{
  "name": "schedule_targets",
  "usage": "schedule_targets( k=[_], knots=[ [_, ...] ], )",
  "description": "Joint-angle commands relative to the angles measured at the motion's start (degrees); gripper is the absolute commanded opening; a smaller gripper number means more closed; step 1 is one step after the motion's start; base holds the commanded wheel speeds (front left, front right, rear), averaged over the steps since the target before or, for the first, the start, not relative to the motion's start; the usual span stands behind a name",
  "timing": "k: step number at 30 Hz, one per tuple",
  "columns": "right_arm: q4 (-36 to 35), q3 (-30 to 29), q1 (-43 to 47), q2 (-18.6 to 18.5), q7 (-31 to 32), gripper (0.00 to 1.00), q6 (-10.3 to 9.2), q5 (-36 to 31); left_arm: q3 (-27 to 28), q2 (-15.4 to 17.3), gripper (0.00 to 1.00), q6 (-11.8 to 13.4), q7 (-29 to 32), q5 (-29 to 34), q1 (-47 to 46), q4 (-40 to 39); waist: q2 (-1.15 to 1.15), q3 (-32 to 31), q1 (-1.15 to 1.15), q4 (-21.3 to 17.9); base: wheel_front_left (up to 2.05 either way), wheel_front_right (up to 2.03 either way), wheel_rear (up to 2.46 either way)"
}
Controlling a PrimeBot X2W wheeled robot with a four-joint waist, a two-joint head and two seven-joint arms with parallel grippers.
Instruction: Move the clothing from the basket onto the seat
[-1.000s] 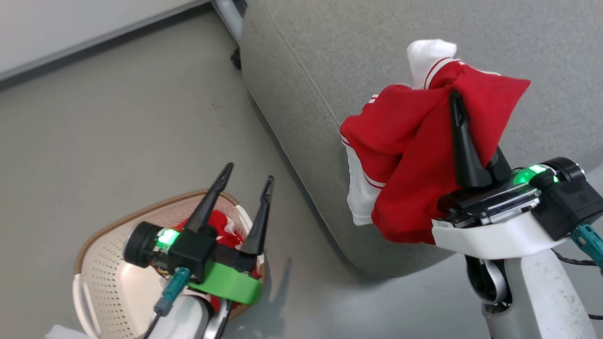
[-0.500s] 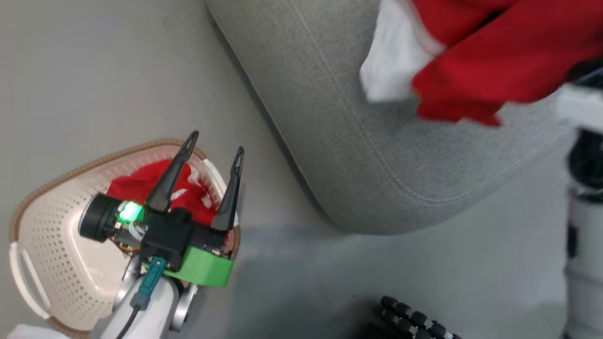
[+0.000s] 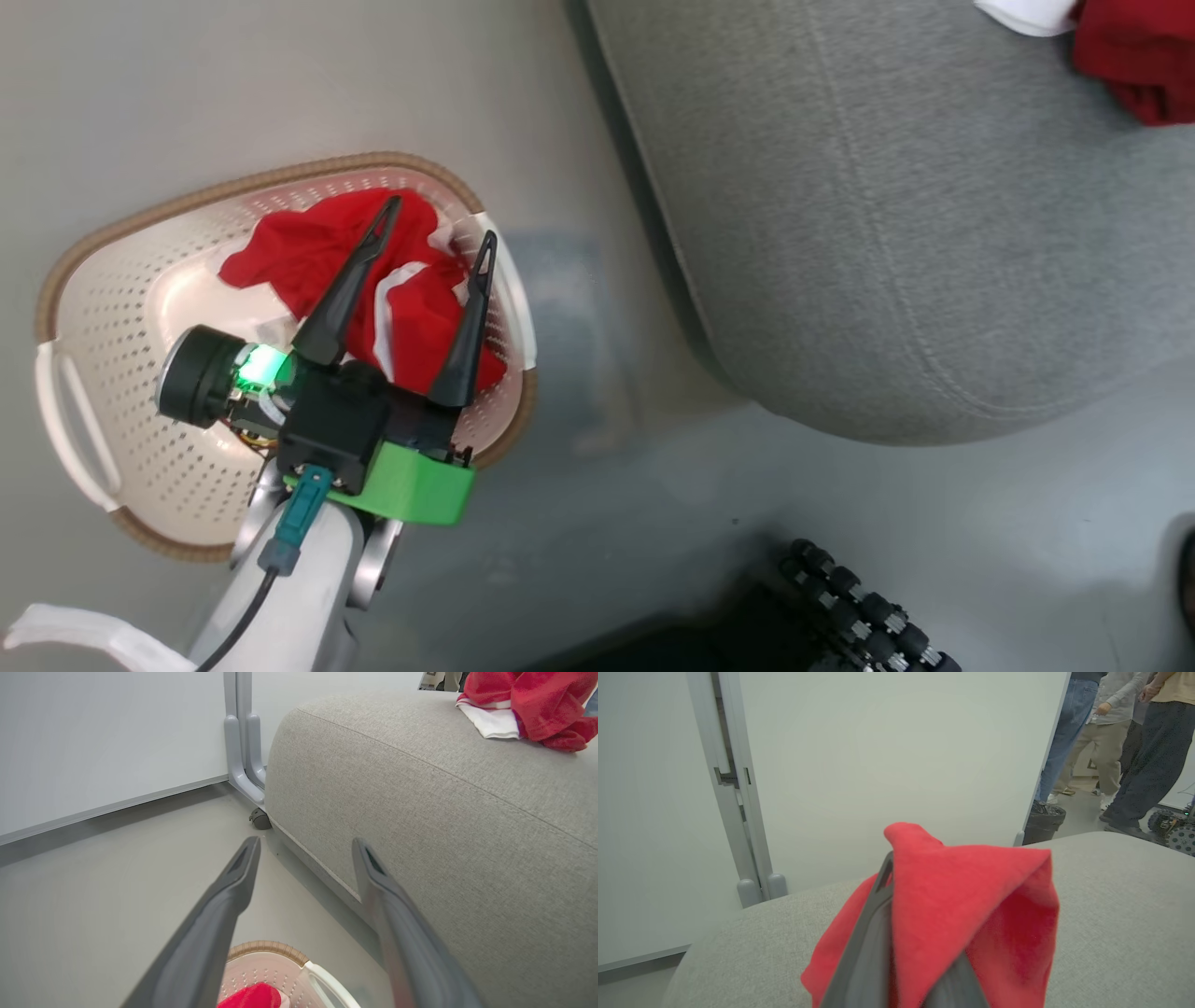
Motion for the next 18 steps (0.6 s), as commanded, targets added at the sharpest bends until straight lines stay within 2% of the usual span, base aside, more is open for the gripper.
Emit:
schedule_targets(
  k=[1, 2, 3, 4, 5, 8, 11, 18],
  knots=[
    [1.80, 0.11, -0.45, -0.70, -0.18, 0.19, -0.02, -0.41, -0.30, -0.51, 1.00, -0.69, 0.03, -0.19, -1.27, 0.36, 0.00, 2.48, -0.01, 4.02, 0.00, 0.00, 0.00],
    [3.38, -0.43, -0.35, -0.99, -0.18, 0.42, -0.03, -0.70, -0.62, -1.05, 1.00, -1.27, 0.03, -0.43, -1.75, 0.77, 0.00, 2.29, -0.01, 4.77, 0.00, 0.00, 0.00],
    [4.31, -0.75, 0.01, -1.15, -0.18, 0.49, -0.03, -1.00, -1.00, -1.36, 1.00, -2.00, 0.04, -0.55, -2.10, 1.24, 0.00, 2.05, -0.01, 5.42, 0.00, 0.00, 0.00],
    [5.41, -1.13, 0.57, -1.07, -0.18, 0.94, -0.03, -1.50, -1.37, -1.50, 1.00, -2.66, 0.03, -0.73, -2.33, 1.82, 0.00, 1.67, -0.01, 5.99, 0.00, 0.00, 0.00],
    [5.98, -1.28, 1.09, -1.13, -0.18, 1.00, -0.03, -1.99, -1.71, -1.61, 1.00, -3.24, 0.04, -1.01, -2.38, 2.74, 0.00, 1.19, -0.01, 6.41, 0.00, 0.00, 0.00],
    [6.17, -2.61, 3.09, -0.98, -0.18, 1.00, -0.03, -3.65, -2.86, -3.07, 1.00, -4.99, 0.02, -1.98, -2.83, 5.07, 0.00, -1.14, -0.01, 7.73, 0.00, 0.00, 0.00],
    [3.73, -2.81, 6.74, -0.83, -0.18, 1.00, -0.03, -6.05, -3.27, -3.82, 1.00, -5.44, 0.01, -2.17, -3.23, 6.57, 0.00, -3.95, -0.01, 8.87, 0.00, 0.00, 0.00],
    [-2.68, 0.92, 18.68, 0.68, -0.18, 1.00, -0.03, -9.23, 1.68, -7.46, 1.00, -1.39, 0.01, -4.07, 0.92, 8.52, 0.00, -13.69, -0.01, 11.49, 0.00, 0.00, 0.00]
  ],
)
